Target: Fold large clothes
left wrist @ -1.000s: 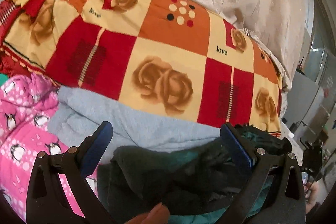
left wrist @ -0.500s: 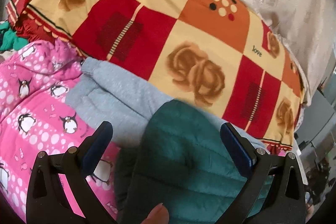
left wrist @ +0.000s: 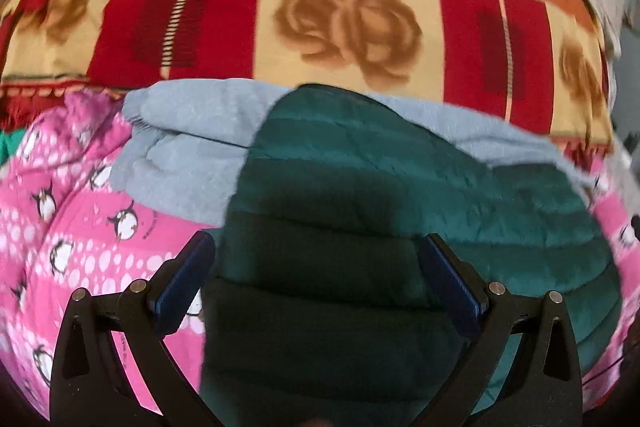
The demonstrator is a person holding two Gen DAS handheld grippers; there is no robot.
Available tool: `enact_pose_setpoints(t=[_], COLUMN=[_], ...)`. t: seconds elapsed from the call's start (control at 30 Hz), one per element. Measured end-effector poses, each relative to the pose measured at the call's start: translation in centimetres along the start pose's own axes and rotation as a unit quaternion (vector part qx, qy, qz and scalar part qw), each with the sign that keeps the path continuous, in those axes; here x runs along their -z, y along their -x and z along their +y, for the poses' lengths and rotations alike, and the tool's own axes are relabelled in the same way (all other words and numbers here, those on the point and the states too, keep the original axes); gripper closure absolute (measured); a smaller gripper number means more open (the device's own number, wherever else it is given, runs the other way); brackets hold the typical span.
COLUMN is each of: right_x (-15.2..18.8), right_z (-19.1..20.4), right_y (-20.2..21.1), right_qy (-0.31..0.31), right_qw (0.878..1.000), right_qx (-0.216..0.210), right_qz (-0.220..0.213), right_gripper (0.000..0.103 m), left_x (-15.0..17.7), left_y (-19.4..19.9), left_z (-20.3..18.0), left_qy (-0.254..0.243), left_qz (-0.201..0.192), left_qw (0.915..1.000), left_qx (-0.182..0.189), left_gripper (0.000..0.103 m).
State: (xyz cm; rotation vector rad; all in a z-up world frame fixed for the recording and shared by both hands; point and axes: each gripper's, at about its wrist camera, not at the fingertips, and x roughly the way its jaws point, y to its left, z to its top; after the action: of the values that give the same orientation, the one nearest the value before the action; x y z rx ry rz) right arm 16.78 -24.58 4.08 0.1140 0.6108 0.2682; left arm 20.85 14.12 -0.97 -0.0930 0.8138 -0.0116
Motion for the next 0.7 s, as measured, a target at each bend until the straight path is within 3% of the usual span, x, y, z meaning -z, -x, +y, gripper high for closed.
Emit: enact_pose_setpoints(t=[0.1, 0.17, 0.23, 0.43, 0.6, 0.7], right_x=[1.5, 2.8, 3.2, 3.8, 3.9, 3.0], right_z=[-0.2, -0.6, -0.4, -0.6, -0.3, 0.6], right_y=[-3.6, -6.0, -7.1, -9.0, -7.6, -5.2], right_qy=[-0.019, -0.028, -0.009, 0.029, 0.026, 0.006], right_qw=[0.997, 0.992, 0.992, 0.990, 0.991, 0.994], right_qx=[-0.003, -0.004, -0.005, -0.033, -0.024, -0.010], right_qz=[0.080, 0.125, 0.128, 0.134, 0.127, 0.104], right_gripper=[0.004, 0.004, 0.000, 0.000, 0.000, 0.009], left_x=[1.0, 1.8, 3.0, 5.6, 6.3, 6.5], left_y=[-1.9, -2.4, -2.7, -1.7, -1.2, -0.3], left_z=[-0.3, 0.7, 1.1, -0.3, 0.2, 0.6], left_qy=[-0.015, 0.020, 0.045, 0.042, 0.064, 0.080], left_qz=[0.032, 0.046, 0.062, 0.054, 0.016, -0.007], left_qw=[0.9993, 0.9988, 0.9970, 0.9974, 0.9977, 0.9967], left_qx=[-0.013, 0.002, 0.011, -0.023, -0.016, -0.010], left_gripper=[0.000, 0.000, 0.000, 0.000, 0.000, 0.001])
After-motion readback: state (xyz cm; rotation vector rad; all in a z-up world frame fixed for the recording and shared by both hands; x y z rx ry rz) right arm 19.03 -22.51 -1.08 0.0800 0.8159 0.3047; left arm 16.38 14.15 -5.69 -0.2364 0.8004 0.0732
